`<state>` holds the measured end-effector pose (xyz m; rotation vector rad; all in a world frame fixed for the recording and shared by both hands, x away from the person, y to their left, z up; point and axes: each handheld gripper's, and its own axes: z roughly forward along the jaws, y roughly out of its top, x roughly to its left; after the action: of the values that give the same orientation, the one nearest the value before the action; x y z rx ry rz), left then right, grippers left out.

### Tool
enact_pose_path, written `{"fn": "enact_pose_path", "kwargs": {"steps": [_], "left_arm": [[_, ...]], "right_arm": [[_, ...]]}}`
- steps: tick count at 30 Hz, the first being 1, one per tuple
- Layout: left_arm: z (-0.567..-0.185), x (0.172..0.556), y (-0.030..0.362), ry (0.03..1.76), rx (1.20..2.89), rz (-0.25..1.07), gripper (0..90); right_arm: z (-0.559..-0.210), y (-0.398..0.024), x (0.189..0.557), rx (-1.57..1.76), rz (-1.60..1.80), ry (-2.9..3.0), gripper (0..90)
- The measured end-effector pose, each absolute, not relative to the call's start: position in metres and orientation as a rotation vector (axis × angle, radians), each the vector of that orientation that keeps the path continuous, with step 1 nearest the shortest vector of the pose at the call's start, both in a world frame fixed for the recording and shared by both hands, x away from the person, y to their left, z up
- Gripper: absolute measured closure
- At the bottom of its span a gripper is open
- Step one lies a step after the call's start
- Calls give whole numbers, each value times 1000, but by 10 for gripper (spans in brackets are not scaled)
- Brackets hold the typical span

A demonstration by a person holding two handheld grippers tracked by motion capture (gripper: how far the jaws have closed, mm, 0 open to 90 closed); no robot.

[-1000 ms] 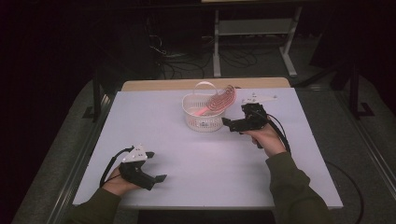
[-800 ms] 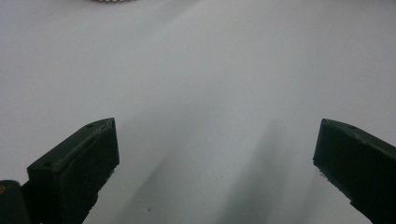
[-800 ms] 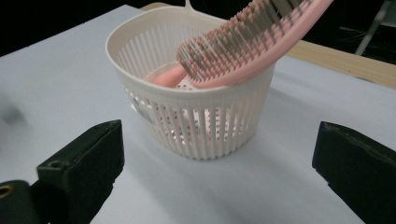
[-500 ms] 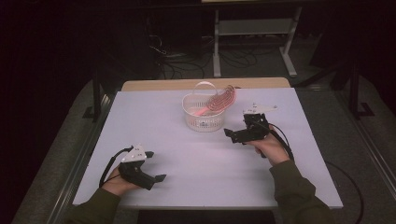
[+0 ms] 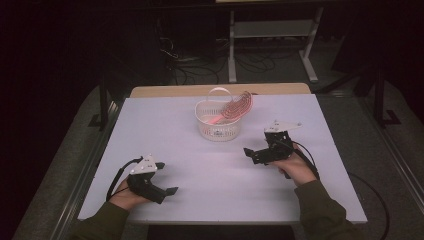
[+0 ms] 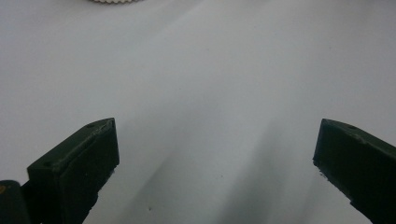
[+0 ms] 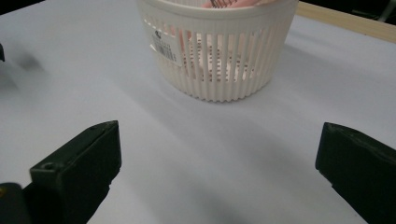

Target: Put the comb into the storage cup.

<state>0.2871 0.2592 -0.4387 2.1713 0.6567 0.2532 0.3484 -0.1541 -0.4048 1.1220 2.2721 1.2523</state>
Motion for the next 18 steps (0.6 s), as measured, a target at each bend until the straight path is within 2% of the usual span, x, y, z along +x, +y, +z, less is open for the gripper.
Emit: {"fn": "enact_pose_path", "kwargs": {"steps": [18], "left_arm": [[-439, 287, 259, 660, 2167, 252, 1]], "right_arm": [[-416, -162, 326, 1115, 1191, 2313, 0]]}}
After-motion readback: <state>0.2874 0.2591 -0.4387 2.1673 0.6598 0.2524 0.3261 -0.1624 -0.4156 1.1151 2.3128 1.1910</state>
